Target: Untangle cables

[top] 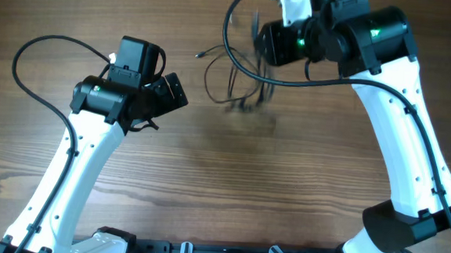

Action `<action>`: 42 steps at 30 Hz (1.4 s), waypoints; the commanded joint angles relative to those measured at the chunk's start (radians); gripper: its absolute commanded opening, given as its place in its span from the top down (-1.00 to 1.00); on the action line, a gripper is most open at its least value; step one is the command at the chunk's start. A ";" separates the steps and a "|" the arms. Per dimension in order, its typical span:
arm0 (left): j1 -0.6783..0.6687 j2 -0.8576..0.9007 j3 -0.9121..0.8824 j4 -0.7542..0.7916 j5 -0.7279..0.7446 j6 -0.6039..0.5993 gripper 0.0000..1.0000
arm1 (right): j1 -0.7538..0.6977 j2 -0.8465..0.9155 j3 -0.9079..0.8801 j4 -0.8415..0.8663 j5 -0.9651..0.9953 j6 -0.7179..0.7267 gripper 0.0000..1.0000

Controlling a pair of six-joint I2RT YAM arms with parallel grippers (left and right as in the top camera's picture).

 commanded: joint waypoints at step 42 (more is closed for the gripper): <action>0.003 -0.006 0.003 0.056 -0.033 0.084 -1.00 | 0.019 0.019 -0.969 0.714 -0.052 -0.662 -0.85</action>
